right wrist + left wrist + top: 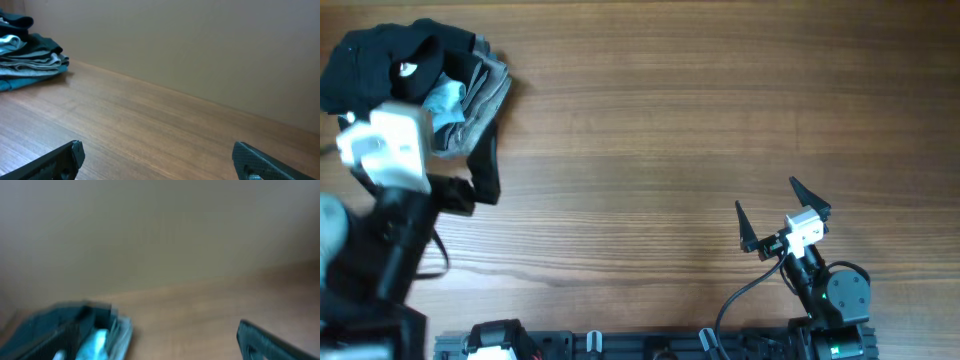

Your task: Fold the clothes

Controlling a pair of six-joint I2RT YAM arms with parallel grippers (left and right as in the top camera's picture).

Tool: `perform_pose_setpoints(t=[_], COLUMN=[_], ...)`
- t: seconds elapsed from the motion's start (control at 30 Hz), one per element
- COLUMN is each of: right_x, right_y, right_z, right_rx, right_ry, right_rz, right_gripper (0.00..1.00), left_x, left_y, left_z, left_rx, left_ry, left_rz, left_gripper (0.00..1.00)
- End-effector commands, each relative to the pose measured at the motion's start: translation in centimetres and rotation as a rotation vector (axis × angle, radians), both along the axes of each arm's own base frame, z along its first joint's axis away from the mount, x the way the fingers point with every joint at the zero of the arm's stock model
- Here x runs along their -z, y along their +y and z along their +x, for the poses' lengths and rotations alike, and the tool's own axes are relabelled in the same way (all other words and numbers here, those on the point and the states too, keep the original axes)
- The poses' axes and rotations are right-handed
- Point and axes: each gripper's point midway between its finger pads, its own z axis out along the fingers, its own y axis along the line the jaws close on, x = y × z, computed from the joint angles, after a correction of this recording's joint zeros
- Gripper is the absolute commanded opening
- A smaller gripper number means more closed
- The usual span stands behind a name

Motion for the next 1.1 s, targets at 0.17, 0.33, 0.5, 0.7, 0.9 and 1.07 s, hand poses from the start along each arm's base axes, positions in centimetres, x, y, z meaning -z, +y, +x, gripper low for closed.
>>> perform_pose_setpoints(t=[0.17,0.33,0.5,0.7,0.9,1.07], right_x=[-0.1,-0.1,-0.1,-0.1,-0.1,-0.1], right_y=[0.3,0.3,0.3,0.3,0.3,0.3], right_z=[-0.1,-0.1,-0.1,-0.1,-0.1,-0.1], right_rx=[-0.016,-0.016,-0.016,-0.016,-0.016,-0.016], right_ry=[-0.004,-0.004,-0.003,-0.004,-0.004,-0.004], right_rz=[0.006,0.006,0.006,0.005,0.005,0.006], right_gripper=[1.0,1.0,1.0,1.0,0.99,1.0], left_x=[12.5,15.1,20.7,27.0,27.0,27.0], left_y=[0.9,1.2,1.4,1.5,1.5,1.5], left_z=[-2.1,-3.2,-1.2,-0.5,-0.5,-0.5], left_rx=[-0.091,-0.093,-0.108,-0.129,-0.129,-0.129], left_ry=[-0.132,-0.287,-0.221,-0.063,-0.06,-0.06], left_rz=[-0.259,-0.254,-0.256,-0.257,-0.257,-0.257], left_gripper=[1.0,1.0,1.0,1.0,1.0,1.0])
